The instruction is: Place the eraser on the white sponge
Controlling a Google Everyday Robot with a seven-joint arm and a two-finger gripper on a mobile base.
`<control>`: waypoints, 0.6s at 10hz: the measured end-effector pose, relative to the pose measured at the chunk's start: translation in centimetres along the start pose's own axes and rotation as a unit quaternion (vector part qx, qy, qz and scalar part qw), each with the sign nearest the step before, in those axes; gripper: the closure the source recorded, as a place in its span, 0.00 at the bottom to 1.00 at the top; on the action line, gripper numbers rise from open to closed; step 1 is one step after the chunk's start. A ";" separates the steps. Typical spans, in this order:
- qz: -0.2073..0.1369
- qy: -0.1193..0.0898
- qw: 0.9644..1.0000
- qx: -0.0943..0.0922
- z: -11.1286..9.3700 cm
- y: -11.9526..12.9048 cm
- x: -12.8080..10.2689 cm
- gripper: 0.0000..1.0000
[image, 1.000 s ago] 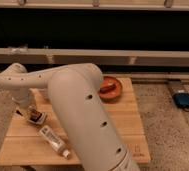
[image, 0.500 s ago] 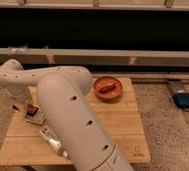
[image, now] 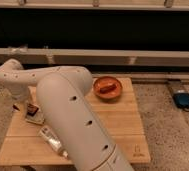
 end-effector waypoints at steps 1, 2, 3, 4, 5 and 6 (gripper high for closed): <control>0.000 0.000 1.000 0.000 0.0 0.0 0.0 1.00; 0.000 0.000 1.000 0.000 0.0 0.0 0.0 1.00; 0.000 0.000 1.000 0.000 0.0 0.0 0.0 1.00; 0.000 0.000 1.000 0.000 0.0 -0.1 0.1 1.00; 0.001 0.000 1.000 0.000 0.0 -0.1 0.1 1.00; 0.001 0.000 1.000 0.000 0.0 -0.1 0.2 0.98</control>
